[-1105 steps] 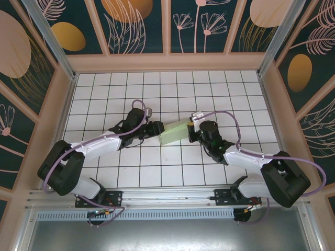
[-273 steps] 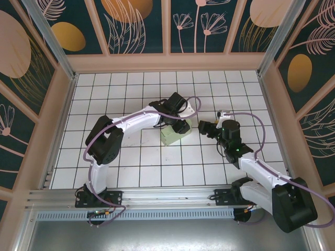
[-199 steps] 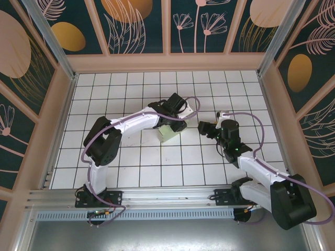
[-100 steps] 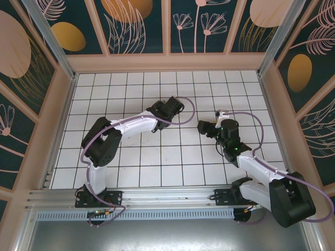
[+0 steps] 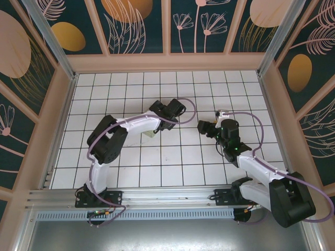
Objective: Fold the paper box
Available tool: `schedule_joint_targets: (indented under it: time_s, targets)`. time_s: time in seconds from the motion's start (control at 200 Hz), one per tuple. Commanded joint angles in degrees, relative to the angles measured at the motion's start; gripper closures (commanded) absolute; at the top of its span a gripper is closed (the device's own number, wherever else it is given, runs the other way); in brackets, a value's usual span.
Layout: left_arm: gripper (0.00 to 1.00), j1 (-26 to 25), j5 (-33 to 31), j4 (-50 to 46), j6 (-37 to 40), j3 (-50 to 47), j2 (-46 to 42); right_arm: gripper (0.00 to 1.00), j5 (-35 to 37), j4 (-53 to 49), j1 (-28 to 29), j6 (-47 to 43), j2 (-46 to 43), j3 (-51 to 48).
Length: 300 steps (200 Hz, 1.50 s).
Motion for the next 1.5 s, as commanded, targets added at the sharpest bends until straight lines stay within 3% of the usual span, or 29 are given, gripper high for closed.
schedule_joint_targets:
  time_s: [0.0,0.145,0.31,0.395,0.616,0.791,0.931,1.036,1.146,1.221,1.426,1.496]
  targets:
    - [0.01,2.8,15.1,6.3,-6.3,-2.2,-8.8,0.20,0.7,2.1,-0.5,-1.5,-0.1,0.9]
    - [0.01,11.7,30.1,16.8,-15.5,-11.2,-17.8,0.19,1.5,1.8,-0.9,-4.5,0.9,3.4]
    - [0.01,17.0,28.6,25.1,-17.1,-21.7,-27.0,0.17,2.1,2.9,-2.2,-7.6,1.9,4.9]
    - [0.01,22.1,31.2,33.6,-19.7,-31.4,-31.6,0.13,3.3,4.5,-3.9,-10.2,2.4,5.0]
    - [0.01,30.4,18.8,47.9,-17.9,-48.0,-42.3,0.03,4.6,13.6,-13.9,-16.4,4.9,2.5]
    - [0.01,34.2,14.1,53.2,-9.2,-55.8,-46.3,0.01,3.5,26.6,-19.9,-16.1,10.0,-2.6]
    - [0.01,35.3,9.5,69.0,-2.2,-66.4,-45.1,0.01,4.0,40.0,-21.8,-18.3,15.5,-7.2]
    - [0.01,38.6,15.1,81.5,-3.6,-71.1,-40.9,0.01,0.8,53.9,-23.9,-16.9,21.3,-11.1]
    - [0.01,40.9,20.8,84.4,-5.4,-69.1,-37.1,0.01,-3.2,65.1,-24.6,-17.5,29.2,-12.8]
    - [0.01,42.1,22.7,82.9,-6.2,-66.5,-33.6,0.01,-4.1,58.8,-24.8,-17.8,27.3,-11.1]
    - [0.01,44.3,23.7,80.2,-8.6,-63.4,-30.2,0.01,-2.7,55.7,-25.5,-16.0,28.2,-8.9]
    - [0.01,44.4,25.0,85.8,-8.2,-66.7,-30.2,0.01,-2.7,55.7,-25.5,-16.1,28.2,-8.9]
